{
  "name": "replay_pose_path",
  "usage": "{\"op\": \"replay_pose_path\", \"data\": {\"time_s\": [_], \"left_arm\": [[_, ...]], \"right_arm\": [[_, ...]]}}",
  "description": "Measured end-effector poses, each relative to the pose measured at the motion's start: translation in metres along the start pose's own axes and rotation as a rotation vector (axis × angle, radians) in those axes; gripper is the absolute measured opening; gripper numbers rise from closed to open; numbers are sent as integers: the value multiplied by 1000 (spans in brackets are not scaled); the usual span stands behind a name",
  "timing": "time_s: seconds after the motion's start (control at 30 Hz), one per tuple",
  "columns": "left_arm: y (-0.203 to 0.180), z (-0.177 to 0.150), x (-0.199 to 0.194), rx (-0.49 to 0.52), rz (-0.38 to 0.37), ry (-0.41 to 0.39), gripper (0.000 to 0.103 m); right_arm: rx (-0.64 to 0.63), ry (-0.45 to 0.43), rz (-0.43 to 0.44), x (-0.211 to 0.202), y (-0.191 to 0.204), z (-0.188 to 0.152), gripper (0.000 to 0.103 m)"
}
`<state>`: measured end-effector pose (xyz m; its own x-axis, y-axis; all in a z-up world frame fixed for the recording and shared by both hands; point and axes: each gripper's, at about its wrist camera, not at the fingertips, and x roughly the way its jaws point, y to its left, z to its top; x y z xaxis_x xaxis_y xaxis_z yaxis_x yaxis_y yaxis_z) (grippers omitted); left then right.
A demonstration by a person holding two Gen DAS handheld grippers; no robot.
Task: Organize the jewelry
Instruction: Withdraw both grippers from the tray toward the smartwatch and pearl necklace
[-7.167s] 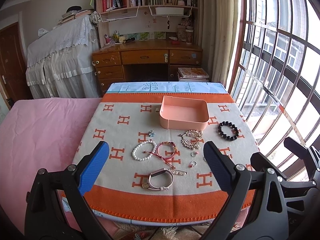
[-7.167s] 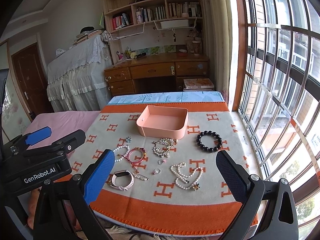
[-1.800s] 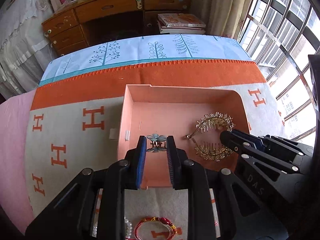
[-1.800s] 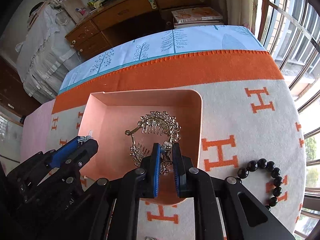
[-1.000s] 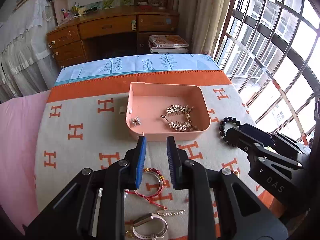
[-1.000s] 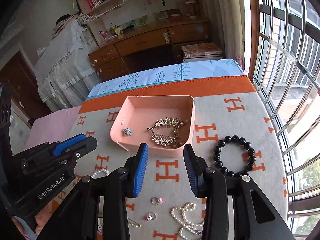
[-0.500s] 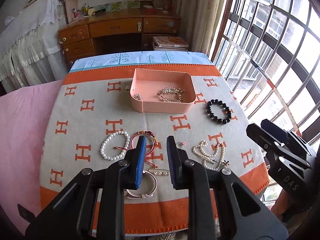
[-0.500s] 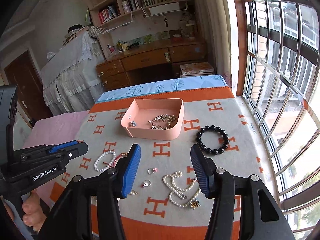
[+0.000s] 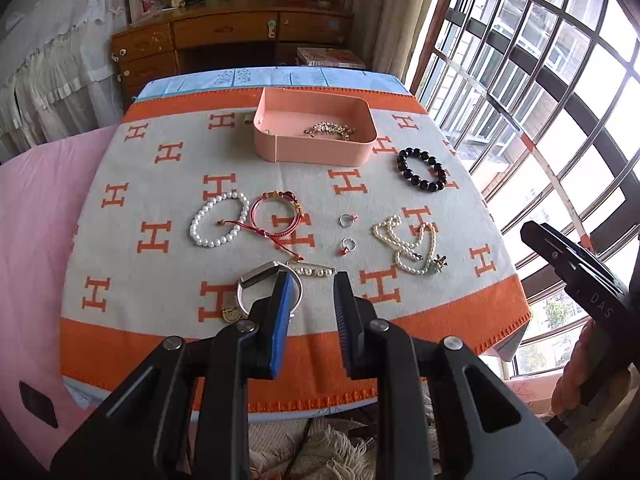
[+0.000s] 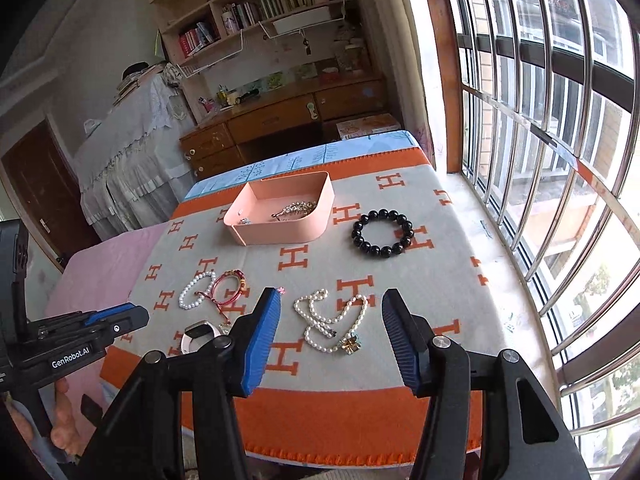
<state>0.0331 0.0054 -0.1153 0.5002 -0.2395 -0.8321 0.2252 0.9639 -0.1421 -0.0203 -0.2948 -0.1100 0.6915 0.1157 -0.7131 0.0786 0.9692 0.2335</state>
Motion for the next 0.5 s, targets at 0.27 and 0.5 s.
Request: {"op": "replay_pose_path", "data": {"time_s": [0.27, 0.5], "left_arm": [[32, -18, 24, -10, -1, 41, 19], [65, -31, 57, -27, -24, 116, 19]], "right_arm": [[2, 53, -32, 20, -6, -16, 54], [-71, 145, -41, 61, 14, -30, 54]]}}
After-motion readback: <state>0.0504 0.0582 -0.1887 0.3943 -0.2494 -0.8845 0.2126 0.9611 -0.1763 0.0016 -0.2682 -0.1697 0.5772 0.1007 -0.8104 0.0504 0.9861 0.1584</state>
